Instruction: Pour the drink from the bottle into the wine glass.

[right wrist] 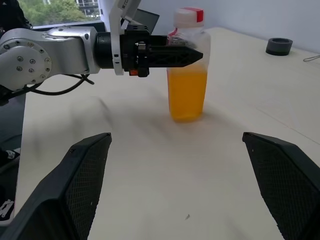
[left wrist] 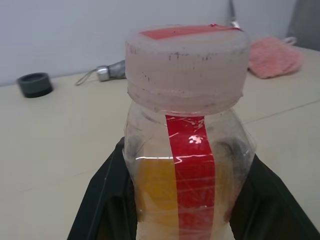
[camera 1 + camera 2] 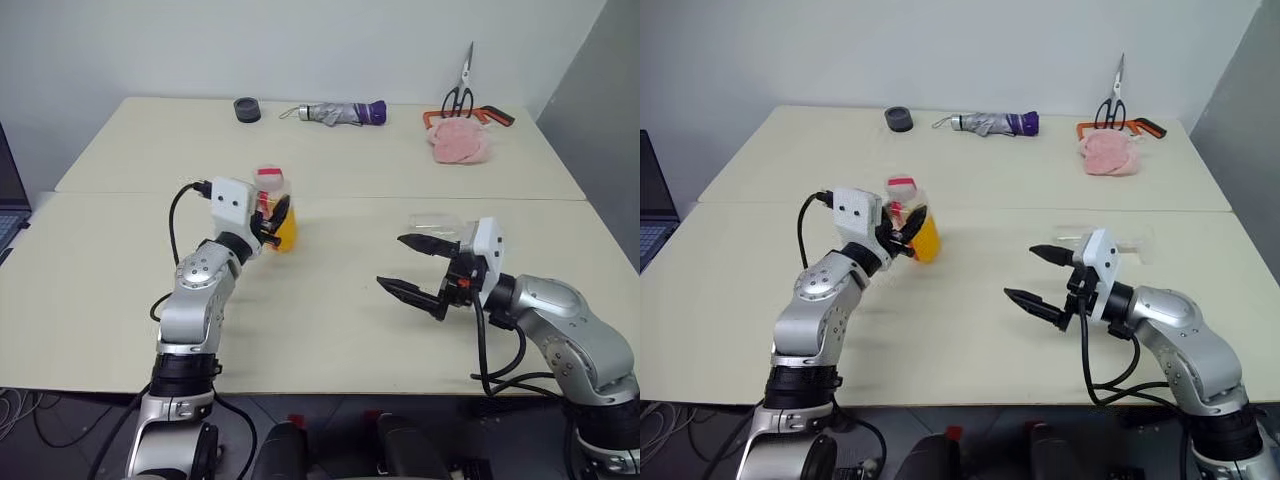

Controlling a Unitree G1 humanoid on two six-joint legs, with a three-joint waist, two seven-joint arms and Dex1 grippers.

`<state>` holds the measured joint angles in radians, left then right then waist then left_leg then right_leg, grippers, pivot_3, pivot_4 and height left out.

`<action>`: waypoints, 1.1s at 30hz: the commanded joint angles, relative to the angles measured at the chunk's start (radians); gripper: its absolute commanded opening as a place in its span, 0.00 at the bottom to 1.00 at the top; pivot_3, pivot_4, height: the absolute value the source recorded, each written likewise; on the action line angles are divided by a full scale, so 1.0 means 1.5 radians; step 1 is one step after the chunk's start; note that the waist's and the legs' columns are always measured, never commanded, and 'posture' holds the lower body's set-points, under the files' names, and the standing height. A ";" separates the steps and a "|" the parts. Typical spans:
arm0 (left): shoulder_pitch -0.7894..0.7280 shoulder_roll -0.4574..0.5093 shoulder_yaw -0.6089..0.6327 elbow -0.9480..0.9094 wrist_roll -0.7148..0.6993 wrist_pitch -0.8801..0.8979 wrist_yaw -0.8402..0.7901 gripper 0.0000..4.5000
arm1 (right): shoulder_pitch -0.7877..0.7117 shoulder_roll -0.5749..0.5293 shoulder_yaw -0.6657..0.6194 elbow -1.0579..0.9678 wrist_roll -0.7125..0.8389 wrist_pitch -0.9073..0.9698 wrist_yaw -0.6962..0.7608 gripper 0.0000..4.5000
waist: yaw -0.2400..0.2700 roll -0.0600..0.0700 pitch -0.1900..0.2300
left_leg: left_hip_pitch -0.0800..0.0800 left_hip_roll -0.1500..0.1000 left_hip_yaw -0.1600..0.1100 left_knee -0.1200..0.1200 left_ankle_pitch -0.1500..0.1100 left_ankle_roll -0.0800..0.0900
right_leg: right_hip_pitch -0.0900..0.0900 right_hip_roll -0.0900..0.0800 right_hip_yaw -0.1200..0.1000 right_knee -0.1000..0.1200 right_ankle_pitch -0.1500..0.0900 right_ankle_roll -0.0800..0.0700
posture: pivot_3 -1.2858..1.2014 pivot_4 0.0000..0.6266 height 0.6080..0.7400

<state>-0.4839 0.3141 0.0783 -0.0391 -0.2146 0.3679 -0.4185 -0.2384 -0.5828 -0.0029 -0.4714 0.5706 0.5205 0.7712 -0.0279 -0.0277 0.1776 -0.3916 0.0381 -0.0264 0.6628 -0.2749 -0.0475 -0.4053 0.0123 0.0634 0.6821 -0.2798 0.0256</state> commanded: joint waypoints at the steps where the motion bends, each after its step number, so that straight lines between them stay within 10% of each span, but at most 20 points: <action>1: -0.035 0.015 -0.016 -0.010 -0.039 -0.012 -0.077 0.40 | -0.001 -0.008 -0.035 -0.054 0.025 0.017 -0.023 1.00 | 0.000 0.000 0.000 | 0.000 0.000 0.000 0.000 0.000 0.000 | 0.000 0.000 0.000 0.000 0.000 0.000 | 0.52 0.24 1.00; 14: -0.085 0.049 -0.136 0.033 -0.108 -0.030 -0.409 0.40 | -0.096 0.013 -0.010 -0.151 0.043 0.157 -0.192 1.00 | -0.002 0.000 0.000 | 0.000 0.000 0.000 0.000 0.000 0.000 | 0.000 0.001 0.000 0.000 0.000 0.000 | 0.52 0.24 1.00; 33: -0.139 -0.009 -0.197 0.137 -0.065 -0.126 -0.497 0.40 | -0.104 0.057 0.028 -0.133 0.001 0.148 -0.232 0.96 | -0.002 0.000 0.000 | -0.001 0.000 0.000 0.000 0.000 0.000 | -0.001 0.000 0.000 0.000 0.000 0.000 | 0.52 0.24 1.00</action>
<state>-0.6641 0.3088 -0.2297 0.1814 -0.3068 0.2062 -1.1645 -0.3848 -0.4995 0.0451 -0.6569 0.5851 0.7686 0.4306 -0.0305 -0.0275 0.1777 -0.3933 0.0376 -0.0265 0.6628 -0.2751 -0.0471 -0.4067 0.0130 0.0635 0.6816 -0.2799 0.0257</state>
